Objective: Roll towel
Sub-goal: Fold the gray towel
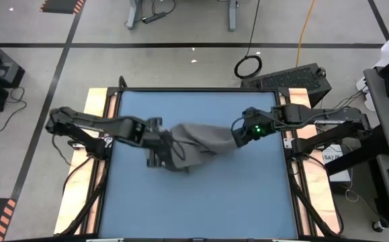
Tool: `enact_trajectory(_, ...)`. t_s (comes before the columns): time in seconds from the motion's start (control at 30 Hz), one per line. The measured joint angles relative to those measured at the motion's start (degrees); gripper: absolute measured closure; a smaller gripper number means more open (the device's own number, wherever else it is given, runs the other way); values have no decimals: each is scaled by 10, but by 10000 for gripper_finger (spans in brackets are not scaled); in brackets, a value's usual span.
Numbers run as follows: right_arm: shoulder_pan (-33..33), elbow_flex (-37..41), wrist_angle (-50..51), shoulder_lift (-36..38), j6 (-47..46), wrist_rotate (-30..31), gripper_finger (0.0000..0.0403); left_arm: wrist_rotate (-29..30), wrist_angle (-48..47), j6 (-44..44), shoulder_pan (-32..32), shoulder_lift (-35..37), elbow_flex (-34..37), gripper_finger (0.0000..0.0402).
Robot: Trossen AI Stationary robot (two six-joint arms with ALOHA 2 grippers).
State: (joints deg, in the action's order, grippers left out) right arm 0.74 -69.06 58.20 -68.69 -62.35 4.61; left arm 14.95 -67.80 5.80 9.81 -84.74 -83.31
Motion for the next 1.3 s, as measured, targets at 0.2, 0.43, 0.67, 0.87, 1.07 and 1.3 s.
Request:
enact_trajectory(0.2,61,0,-21,-16,47,-15,366,13,1,-2,-87,32,0,401)
enact_trajectory(0.43,165,0,45,-13,210,-107,267,-25,-2,0,-164,19,0,401)
enact_trajectory(0.67,207,0,122,-13,315,-92,183,-7,-5,58,-210,-12,0,401)
enact_trajectory(0.87,192,14,107,-12,500,-88,162,7,-7,72,-235,-36,0,401)
enact_trajectory(1.07,179,136,9,-13,541,-133,166,36,-20,94,-260,-43,0,401)
enact_trajectory(1.3,176,251,-132,1,500,-180,167,43,-57,104,-280,-43,0,401)
